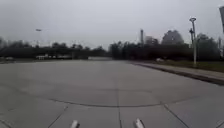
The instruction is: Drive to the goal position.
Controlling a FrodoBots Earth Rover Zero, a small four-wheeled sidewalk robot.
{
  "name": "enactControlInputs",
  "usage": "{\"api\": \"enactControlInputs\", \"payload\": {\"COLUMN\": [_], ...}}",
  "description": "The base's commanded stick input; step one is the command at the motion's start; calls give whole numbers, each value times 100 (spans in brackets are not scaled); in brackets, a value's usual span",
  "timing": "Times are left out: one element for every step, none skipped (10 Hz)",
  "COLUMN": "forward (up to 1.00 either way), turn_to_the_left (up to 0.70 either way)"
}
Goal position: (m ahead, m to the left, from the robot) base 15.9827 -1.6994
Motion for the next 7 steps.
{"api": "enactControlInputs", "payload": {"forward": [100, 100, 100, 100, 100, 100, 100], "turn_to_the_left": [-38, -38, -38, -38, -38, 2, 2]}}
